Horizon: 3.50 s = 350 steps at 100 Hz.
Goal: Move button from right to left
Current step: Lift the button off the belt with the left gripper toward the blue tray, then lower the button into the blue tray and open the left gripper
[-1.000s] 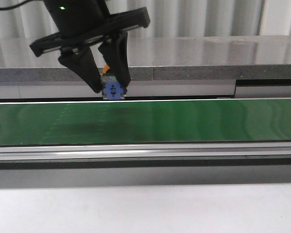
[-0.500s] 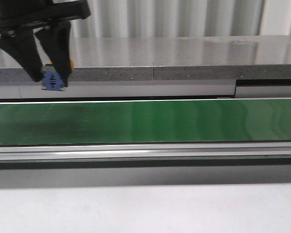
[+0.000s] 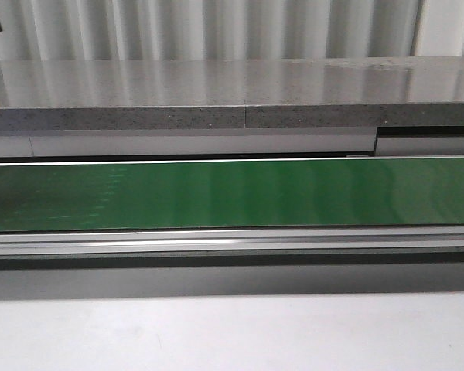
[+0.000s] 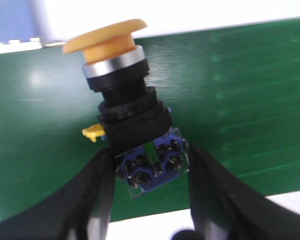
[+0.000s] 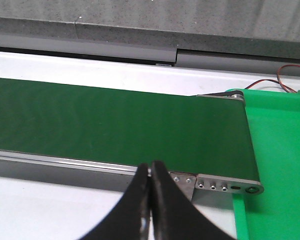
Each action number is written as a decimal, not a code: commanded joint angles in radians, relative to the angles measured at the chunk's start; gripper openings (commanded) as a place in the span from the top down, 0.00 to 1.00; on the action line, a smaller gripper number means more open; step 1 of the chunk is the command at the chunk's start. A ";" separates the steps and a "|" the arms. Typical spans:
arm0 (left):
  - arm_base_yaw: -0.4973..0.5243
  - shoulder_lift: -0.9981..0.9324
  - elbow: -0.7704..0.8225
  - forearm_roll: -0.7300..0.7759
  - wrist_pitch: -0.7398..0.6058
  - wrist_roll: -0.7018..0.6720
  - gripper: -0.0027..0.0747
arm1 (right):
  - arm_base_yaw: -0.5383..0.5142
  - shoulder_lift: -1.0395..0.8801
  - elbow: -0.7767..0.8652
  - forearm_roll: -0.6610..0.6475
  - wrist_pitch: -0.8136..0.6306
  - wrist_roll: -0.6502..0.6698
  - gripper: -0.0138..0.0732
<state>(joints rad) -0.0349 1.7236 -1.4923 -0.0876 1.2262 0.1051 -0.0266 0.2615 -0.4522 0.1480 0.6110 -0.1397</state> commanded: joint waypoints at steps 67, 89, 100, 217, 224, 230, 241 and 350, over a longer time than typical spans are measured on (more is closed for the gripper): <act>0.344 -0.035 -0.028 0.143 -0.062 0.165 0.79 | 0.002 0.007 -0.023 -0.003 -0.076 -0.010 0.92; 0.370 0.047 -0.028 0.178 -0.060 0.179 0.79 | 0.002 0.007 -0.023 -0.003 -0.076 -0.010 0.92; 0.370 0.098 -0.028 0.225 -0.082 0.179 0.79 | 0.002 0.007 -0.023 -0.003 -0.076 -0.010 0.92; 0.363 0.124 -0.030 0.250 -0.251 0.114 0.59 | 0.002 0.007 -0.023 -0.003 -0.076 -0.010 0.92; 0.358 0.078 -0.030 0.215 -0.263 0.114 0.80 | 0.002 0.007 -0.023 -0.003 -0.076 -0.010 0.92; 0.354 0.050 -0.022 0.185 -0.274 0.114 0.94 | 0.002 0.007 -0.023 -0.003 -0.076 -0.010 0.92; 0.344 -0.014 -0.006 0.088 -0.286 0.116 0.99 | 0.002 0.007 -0.023 -0.003 -0.076 -0.010 0.92; -0.062 -0.698 0.594 -0.173 -0.744 0.111 0.99 | 0.002 0.007 -0.023 -0.003 -0.076 -0.010 0.92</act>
<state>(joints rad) -0.0882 1.0996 -0.9167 -0.2235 0.5758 0.2256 -0.0266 0.2615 -0.4522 0.1480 0.6110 -0.1397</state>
